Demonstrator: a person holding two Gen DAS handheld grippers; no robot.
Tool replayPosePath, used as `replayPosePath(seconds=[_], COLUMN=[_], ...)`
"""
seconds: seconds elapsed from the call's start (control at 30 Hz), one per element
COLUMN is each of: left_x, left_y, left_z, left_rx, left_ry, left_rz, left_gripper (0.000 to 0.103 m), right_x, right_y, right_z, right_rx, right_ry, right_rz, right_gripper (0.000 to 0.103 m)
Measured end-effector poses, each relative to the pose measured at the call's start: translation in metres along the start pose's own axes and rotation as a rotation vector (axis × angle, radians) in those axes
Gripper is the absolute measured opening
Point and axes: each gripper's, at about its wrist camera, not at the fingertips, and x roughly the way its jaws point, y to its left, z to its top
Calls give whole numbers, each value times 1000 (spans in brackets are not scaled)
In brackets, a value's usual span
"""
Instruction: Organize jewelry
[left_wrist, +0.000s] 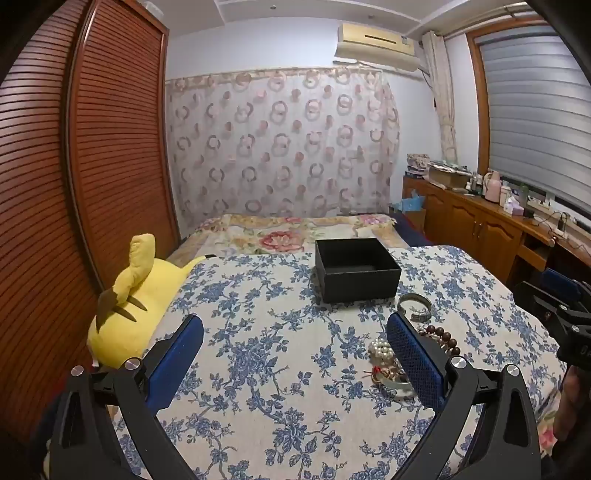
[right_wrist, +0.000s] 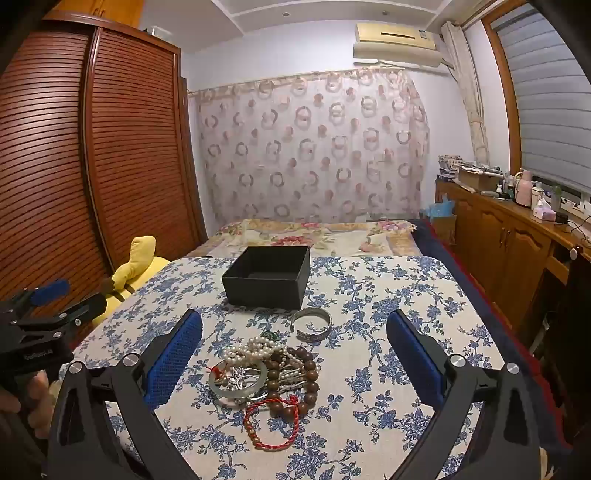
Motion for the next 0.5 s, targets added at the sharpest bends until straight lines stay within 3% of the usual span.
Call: replayPosePath(seconds=[0.5], left_x=[0], left_y=[0], left_z=[0], left_rx=[0], left_ry=[-4], left_rz=[-1], left_gripper=[96], right_x=[0], right_y=[0], right_z=[0], right_rx=[7], right_ry=[5], right_rz=[2], right_gripper=[101])
